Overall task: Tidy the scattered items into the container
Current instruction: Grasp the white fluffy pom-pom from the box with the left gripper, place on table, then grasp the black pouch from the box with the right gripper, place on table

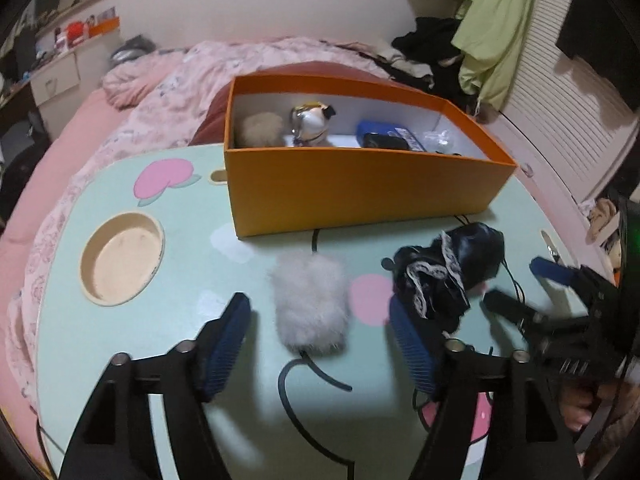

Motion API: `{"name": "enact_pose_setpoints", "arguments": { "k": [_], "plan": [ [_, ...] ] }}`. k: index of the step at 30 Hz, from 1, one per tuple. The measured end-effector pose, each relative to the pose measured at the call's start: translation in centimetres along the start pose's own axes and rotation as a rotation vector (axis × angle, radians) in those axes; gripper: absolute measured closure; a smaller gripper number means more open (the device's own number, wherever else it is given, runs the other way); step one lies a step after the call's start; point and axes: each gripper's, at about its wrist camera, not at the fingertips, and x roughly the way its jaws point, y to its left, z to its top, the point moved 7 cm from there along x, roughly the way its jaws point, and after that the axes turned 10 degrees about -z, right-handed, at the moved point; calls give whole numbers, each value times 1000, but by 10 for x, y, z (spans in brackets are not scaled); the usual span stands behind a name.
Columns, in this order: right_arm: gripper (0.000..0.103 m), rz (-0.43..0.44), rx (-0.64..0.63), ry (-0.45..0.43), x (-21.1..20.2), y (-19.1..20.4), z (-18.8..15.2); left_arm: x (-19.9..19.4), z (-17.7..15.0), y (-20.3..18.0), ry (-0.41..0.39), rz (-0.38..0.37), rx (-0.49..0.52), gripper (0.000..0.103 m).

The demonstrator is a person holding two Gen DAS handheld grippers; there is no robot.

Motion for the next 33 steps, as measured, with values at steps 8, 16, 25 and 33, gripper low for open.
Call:
{"name": "enact_pose_setpoints", "arguments": {
  "k": [8, 16, 25, 33],
  "plan": [
    [7, 77, 106, -99, -26, -28, 46, 8, -25, -8, 45, 81, 118, 0],
    [35, 424, 133, 147, -11, 43, 136, 10, -21, -8, 42, 93, 89, 0],
    [40, 429, 110, 483, 54, 91, 124, 10, -20, -6, 40, 86, 86, 0],
    [71, 536, 189, 525, 57, 90, 116, 10, -21, -6, 38, 86, 85, 0]
  ]
}}
